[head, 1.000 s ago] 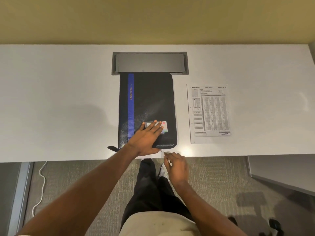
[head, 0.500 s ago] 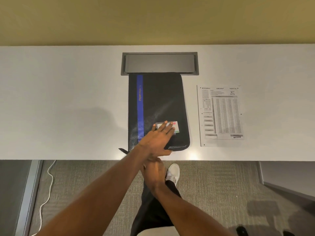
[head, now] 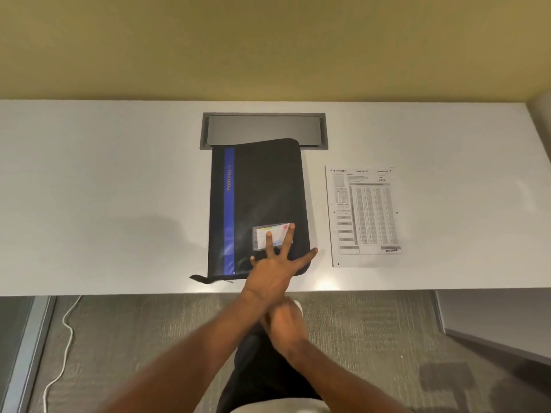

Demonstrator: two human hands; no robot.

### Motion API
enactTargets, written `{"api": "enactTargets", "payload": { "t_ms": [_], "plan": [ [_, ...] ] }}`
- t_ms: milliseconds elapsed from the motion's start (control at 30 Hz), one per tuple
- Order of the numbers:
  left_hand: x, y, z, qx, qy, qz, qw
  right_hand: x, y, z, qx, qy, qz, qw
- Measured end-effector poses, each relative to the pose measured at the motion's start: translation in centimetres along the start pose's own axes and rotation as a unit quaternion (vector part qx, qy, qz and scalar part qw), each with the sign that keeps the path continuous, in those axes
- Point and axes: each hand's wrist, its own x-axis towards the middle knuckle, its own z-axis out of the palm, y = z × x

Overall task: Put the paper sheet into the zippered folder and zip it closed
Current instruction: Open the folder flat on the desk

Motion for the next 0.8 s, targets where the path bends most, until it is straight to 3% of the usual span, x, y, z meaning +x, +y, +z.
{"api": "enactTargets", "payload": {
  "t_ms": [167,267,367,467,600,800],
  "plan": [
    [-1.5,0.4,-2.1,-0.042,0.040,-0.009,0.998,0.3,3.3,-5.5,0.042,0.173,0.091,0.980],
    [-3.1,0.4,-3.8,-0.074,0.115,-0.028,0.990,2.4,3.0,-8.4,0.030,0.185,0.063,0.980],
    [-5.2,-0.4,-5.8,-0.123,0.173,-0.057,0.975,5.1,1.8,-10.3,-0.019,0.139,0.024,0.990],
    [-7.5,-1.5,-7.9,-0.189,0.236,-0.090,0.949,7.4,1.1,-11.1,-0.109,0.045,0.000,0.993],
    [-10.5,-4.2,-10.6,-0.236,0.306,-0.109,0.916,9.0,1.4,-11.6,-0.160,-0.043,0.002,0.986],
    [-13.5,-9.9,-13.9,-0.256,0.347,-0.213,0.877,9.1,1.8,-11.8,-0.170,-0.083,0.015,0.982]
  ]
}}
